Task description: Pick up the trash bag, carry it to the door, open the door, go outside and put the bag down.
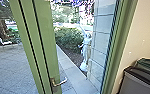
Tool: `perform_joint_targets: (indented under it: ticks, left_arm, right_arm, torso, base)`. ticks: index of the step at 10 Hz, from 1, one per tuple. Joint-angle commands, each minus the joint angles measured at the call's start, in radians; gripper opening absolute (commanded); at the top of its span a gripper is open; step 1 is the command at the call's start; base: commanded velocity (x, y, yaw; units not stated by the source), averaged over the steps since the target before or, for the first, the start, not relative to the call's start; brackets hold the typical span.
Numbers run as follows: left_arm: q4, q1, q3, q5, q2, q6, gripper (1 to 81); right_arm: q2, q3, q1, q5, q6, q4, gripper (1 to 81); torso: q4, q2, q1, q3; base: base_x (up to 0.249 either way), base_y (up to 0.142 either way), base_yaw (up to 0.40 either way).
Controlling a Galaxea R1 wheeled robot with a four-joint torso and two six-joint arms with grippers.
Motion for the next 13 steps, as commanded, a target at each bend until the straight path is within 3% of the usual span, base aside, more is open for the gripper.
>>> perform_joint_targets:
  ticks: [1, 7, 9, 13]
  left_arm:
    - [0.008, -0.056, 0.001, 0.053, -0.006, 0.009, 1.0]
    - [0.007, -0.053, 0.002, 0.056, -0.015, 0.011, 1.0]
    - [0.014, -0.045, 0.025, 0.049, -0.028, 0.011, 1.0]
    - [0.014, -0.031, 0.156, 0.032, -0.107, 0.011, 1.0]
  right_arm:
    - [0.006, 0.002, 0.031, -0.054, -0.001, -0.009, 81.1]
    - [0.006, 0.002, 0.029, -0.053, -0.001, -0.008, 81.1]
    - [-0.014, 0.022, 0.017, -0.002, -0.004, -0.006, 81.1]
    - [-0.137, 0.236, 0.012, 0.007, -0.005, -0.041, 81.1]
  torso:
    - [0.0, 0.0, 0.0, 0.0]
    - [0.0, 0.0, 0.0, 0.0]
    - [0.0, 0.0, 0.0, 0.0]
    - [0.0, 0.0, 0.0, 0.0]
  base:
    - [0.0, 0.0, 0.0]
    - [0.0, 0.0, 0.3]
    - [0.0, 0.0, 0.314]
    - [0.0, 0.0, 0.314]
